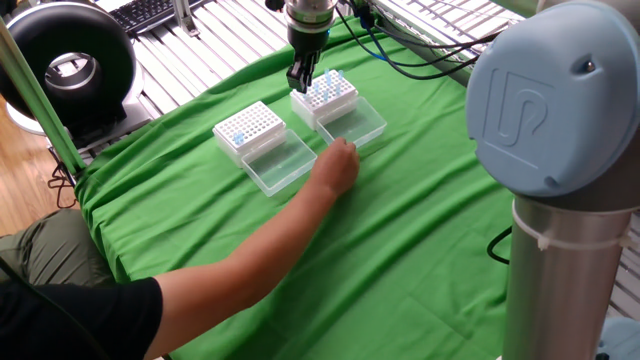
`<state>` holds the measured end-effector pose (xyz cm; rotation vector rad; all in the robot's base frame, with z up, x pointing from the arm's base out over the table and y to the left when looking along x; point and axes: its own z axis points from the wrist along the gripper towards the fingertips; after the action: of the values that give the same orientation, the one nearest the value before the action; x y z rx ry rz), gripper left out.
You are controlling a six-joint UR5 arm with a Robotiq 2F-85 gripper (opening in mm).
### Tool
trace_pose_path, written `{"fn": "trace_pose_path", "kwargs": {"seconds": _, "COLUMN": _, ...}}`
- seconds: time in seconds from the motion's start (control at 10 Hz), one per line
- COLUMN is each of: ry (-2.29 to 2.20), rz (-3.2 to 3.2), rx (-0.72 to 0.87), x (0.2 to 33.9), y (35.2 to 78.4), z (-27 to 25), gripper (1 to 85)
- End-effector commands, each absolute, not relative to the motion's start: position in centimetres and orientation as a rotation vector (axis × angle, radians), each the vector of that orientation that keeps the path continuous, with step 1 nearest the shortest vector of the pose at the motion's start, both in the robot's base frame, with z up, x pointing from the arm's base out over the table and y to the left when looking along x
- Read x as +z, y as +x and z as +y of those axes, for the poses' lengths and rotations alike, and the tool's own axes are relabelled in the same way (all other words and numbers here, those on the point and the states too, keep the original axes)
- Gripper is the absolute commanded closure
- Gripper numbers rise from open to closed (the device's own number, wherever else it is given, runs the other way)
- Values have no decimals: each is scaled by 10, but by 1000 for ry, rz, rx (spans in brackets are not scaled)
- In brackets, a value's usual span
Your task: Insert a medium pipette tip into the holder for medium pipette tips
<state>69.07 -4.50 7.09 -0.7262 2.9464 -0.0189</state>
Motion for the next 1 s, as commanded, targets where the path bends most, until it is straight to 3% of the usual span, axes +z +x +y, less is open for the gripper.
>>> {"fn": "trace_pose_path", "kwargs": {"seconds": 0.0, "ry": -710, "rz": 2973, "rx": -17, "x": 77, "y": 685, "z": -45, "gripper": 570}}
{"fn": "trace_pose_path", "kwargs": {"seconds": 0.9, "ry": -707, "rz": 2953, "rx": -5, "x": 74, "y": 693, "z": -41, "gripper": 570}}
